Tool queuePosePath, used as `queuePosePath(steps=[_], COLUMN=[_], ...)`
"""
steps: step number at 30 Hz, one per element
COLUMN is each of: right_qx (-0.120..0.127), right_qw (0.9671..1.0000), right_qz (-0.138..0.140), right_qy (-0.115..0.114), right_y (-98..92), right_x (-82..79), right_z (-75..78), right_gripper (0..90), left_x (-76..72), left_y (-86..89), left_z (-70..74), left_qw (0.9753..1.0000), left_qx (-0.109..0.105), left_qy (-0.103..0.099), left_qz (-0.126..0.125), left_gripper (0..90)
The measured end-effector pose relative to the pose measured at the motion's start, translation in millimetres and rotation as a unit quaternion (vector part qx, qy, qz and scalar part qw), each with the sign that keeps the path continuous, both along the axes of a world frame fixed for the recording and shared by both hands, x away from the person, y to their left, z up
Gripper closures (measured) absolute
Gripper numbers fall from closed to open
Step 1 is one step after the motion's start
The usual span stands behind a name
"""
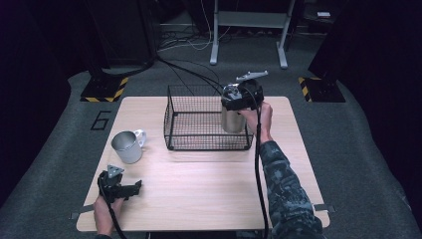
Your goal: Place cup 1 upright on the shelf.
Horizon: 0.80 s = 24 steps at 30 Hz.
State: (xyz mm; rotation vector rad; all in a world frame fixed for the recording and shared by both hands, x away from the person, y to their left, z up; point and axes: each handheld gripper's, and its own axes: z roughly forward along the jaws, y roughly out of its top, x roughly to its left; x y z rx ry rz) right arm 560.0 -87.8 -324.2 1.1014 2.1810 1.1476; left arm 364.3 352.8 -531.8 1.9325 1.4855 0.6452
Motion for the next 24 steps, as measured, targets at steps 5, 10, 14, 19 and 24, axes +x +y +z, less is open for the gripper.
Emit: queuePosePath(steps=[5, 10, 14, 19, 24], right_qx=[-0.001, -0.001, -0.007, -0.013, -0.018], right_qw=[1.0, 1.0, 0.9998, 0.9996, 0.9993], right_qz=[-0.001, -0.001, -0.007, -0.011, -0.015], right_qy=[0.003, 0.003, 0.018, 0.024, 0.03], right_y=[0.7, 0.7, 5.1, 8.2, 12.3], right_x=[2.7, 2.7, 14.7, 17.9, 20.3], right_z=[-2.7, -2.7, -17.1, -22.5, -29.8], right_gripper=[3.4, 3.4, 3.4, 3.3, 3.3], left_x=[0.0, -0.1, 0.0, -0.1, -0.1], left_y=[0.0, 0.3, -0.1, -0.1, -0.1], left_z=[0.0, 0.2, 0.0, 0.0, 0.0], left_qw=[1.0, 1.0, 1.0, 1.0, 1.0], left_qx=[0.0, 0.002, 0.0, 0.0, 0.0], left_qy=[0.0, 0.002, 0.0, 0.0, 0.0], left_qz=[0.0, -0.002, 0.001, 0.001, 0.001], left_gripper=[0.4, 0.4, 0.4, 0.4, 0.4])
